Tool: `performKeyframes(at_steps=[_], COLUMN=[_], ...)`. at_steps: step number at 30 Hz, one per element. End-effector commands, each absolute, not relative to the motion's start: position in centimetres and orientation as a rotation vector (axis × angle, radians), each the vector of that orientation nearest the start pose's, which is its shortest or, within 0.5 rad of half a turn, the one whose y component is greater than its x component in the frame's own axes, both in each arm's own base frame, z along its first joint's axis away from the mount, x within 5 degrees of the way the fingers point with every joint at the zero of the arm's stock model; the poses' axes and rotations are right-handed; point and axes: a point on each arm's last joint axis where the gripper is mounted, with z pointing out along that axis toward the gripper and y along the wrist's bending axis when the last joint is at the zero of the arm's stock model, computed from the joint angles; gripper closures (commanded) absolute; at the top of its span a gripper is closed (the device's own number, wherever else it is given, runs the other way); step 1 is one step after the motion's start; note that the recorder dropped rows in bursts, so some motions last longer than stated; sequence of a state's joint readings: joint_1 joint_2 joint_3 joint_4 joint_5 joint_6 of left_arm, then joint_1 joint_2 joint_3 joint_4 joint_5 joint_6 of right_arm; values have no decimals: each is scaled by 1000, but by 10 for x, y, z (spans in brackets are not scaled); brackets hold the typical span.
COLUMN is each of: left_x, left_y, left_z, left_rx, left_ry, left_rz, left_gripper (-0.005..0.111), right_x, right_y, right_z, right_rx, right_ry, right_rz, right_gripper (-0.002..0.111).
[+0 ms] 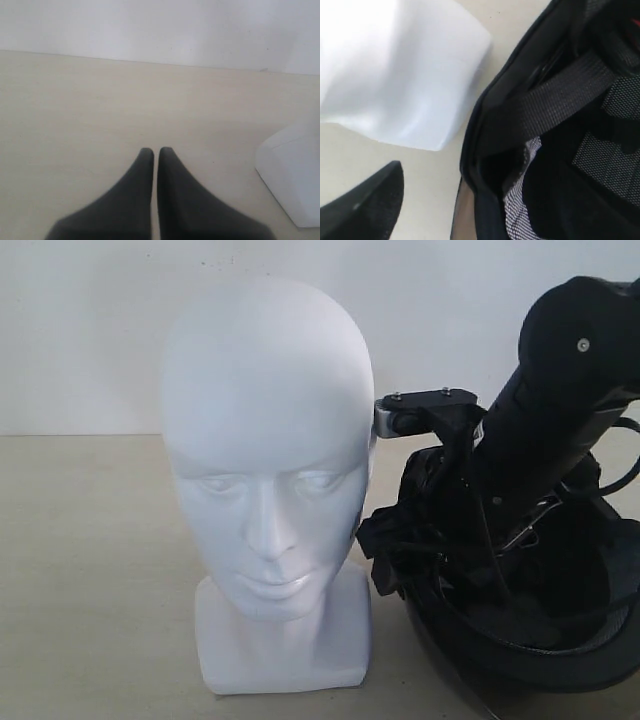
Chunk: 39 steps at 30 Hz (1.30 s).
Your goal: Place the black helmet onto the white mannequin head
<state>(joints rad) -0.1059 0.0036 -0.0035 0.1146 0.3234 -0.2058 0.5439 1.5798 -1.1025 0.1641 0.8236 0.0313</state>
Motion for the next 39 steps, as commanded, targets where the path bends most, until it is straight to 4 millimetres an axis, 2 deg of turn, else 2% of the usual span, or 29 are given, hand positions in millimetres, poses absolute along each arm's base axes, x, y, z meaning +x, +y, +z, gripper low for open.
performKeyframes(at_steps=[1,16,26,32,39], left_x=[54,54,54,54,54], left_y=[-2,-2,-2,-2,-2], left_z=[184,184,184,184,184], left_rx=[-16,-16,-16,-16,-16], left_ry=[1805,1805,1804,1804,1804], left_rz=[-105,-105,-105,-105,-105], left_gripper=[102,102,102,102,102], right_x=[259,265,271,276,280], right_y=[168,170,172,174,174], right_z=[228,213,203,190,191], right_rx=[-519,-364,-359,-341,-351], right_ry=[2767,2778,2774,2790,2740], right_rz=[323,326,309,287,288], right_gripper=[30,30,30,30,30])
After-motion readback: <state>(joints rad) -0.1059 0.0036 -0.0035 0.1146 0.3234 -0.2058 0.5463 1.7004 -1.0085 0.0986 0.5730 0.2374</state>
